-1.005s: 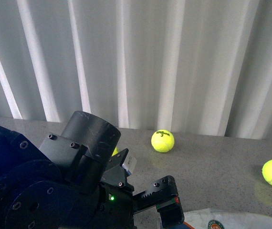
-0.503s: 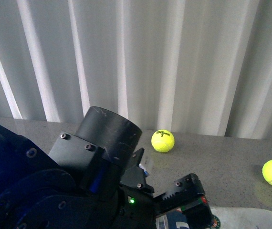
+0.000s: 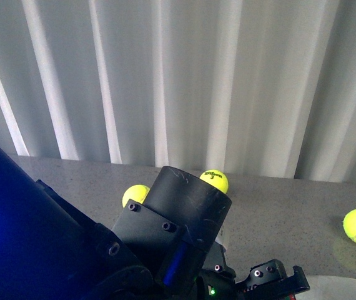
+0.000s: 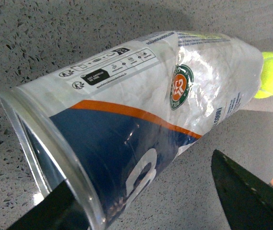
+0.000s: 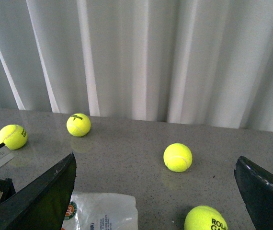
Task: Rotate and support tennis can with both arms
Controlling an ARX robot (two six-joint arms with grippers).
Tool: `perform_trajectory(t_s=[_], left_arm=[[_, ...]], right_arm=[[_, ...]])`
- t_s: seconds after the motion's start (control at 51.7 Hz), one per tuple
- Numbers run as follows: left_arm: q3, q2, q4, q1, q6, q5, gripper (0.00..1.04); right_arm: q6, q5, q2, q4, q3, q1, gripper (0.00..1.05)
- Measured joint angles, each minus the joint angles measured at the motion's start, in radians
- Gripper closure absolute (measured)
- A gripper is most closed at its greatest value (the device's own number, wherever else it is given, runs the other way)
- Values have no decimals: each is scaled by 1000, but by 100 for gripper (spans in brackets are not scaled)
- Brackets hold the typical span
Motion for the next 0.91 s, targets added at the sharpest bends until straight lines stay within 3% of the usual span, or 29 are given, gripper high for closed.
perform_trajectory(t_s=[0.271,0.445,0.715,0.908], left_arm=[[0,-3,-20,6,22,-12,79],[1,-58,-55,18,64,8,101],[83,-208,-384,63,330,-7,101],[288,-260,-707,77,629,-116,101]], right_arm=[[0,0,0,0,0,0,7],[0,0,0,0,0,0,7],[0,0,0,0,0,0,7],[0,0,0,0,0,0,7]])
